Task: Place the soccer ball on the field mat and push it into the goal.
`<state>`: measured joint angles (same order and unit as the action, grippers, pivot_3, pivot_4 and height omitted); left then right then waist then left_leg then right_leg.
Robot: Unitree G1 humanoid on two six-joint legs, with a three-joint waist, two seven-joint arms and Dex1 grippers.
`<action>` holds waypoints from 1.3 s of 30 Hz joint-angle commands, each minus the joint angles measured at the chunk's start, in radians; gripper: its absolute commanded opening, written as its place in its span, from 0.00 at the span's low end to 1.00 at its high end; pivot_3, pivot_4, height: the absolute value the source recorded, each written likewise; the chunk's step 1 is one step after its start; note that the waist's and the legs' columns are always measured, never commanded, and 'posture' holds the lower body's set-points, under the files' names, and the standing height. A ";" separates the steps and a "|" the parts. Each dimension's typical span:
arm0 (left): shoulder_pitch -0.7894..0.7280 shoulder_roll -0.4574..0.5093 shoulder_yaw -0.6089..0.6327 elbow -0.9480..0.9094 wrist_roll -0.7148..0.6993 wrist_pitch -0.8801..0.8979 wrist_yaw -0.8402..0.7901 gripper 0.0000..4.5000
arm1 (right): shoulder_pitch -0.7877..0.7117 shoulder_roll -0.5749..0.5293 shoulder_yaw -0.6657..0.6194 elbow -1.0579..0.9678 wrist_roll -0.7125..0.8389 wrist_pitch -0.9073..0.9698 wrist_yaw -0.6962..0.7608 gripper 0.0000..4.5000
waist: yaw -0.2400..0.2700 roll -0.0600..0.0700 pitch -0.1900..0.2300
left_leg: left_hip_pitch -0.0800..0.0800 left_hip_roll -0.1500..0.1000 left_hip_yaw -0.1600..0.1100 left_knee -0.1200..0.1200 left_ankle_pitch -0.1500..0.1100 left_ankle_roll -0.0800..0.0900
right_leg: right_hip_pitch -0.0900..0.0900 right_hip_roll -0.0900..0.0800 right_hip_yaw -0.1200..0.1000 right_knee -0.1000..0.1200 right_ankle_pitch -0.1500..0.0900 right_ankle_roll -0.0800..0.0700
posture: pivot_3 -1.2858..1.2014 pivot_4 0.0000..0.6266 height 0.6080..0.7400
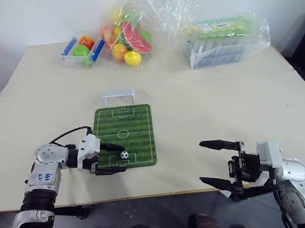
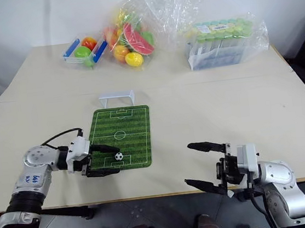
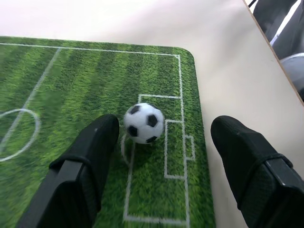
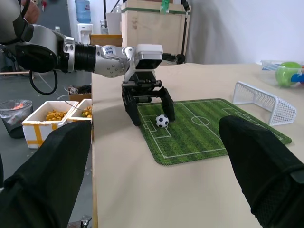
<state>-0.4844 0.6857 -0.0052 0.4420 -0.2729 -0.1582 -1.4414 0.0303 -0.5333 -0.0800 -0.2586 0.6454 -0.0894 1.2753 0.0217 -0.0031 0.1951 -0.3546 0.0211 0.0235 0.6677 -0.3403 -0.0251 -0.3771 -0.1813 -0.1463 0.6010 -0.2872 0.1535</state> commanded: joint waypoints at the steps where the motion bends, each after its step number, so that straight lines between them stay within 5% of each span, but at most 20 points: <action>1: 0.033 0.027 0.044 -0.076 -0.046 0.023 0.009 0.80 | -0.013 0.013 0.015 -0.017 0.005 -0.002 -0.003 1.00 | 0.000 0.000 0.000 | 0.000 0.000 0.000 0.000 0.000 0.000 | 0.000 0.000 0.000 0.000 0.000 0.000 | 0.52 0.24 1.00; 12: 0.280 0.209 0.255 -0.307 -0.211 0.149 -0.033 0.80 | -0.049 0.008 0.011 0.003 0.030 0.001 0.025 1.00 | -0.008 0.000 0.000 | 0.000 0.001 0.000 -0.001 0.000 0.000 | 0.000 0.000 0.000 0.000 0.000 0.000 | 0.52 0.24 1.00; 15: 0.365 0.221 0.289 -0.375 -0.262 0.188 -0.055 0.67 | -0.072 0.013 0.000 0.008 0.026 -0.013 0.020 1.00 | -0.008 0.001 0.001 | 0.001 0.001 0.000 -0.001 -0.001 0.001 | 0.000 0.000 0.001 0.000 0.000 0.000 | 0.52 0.24 1.00; 24: 0.500 0.099 0.239 -0.459 -0.246 0.182 0.028 0.02 | -0.119 0.011 -0.024 0.013 -0.004 -0.036 -0.033 1.00 | 0.002 0.001 0.001 | 0.001 0.001 0.001 0.000 -0.002 0.001 | 0.000 0.000 0.001 0.000 0.000 0.000 | 0.52 0.24 1.00; 39: 0.220 -0.036 0.036 -0.314 -0.127 0.221 0.159 0.00 | -0.121 -0.036 -0.019 -0.065 0.007 0.076 -0.083 1.00 | -0.003 0.001 0.001 | 0.001 0.001 0.002 0.000 -0.002 0.001 | 0.000 0.001 0.002 0.000 0.000 0.000 | 0.52 0.24 1.00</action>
<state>-0.2551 0.6529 0.0414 0.1119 -0.4168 0.0709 -1.2859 -0.0955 -0.5685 -0.0869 -0.2745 0.6379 -0.0155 1.2049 0.0192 -0.0019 0.1958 -0.3537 0.0220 0.0253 0.6676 -0.3420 -0.0245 -0.3774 -0.1805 -0.1445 0.6006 -0.2870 0.1532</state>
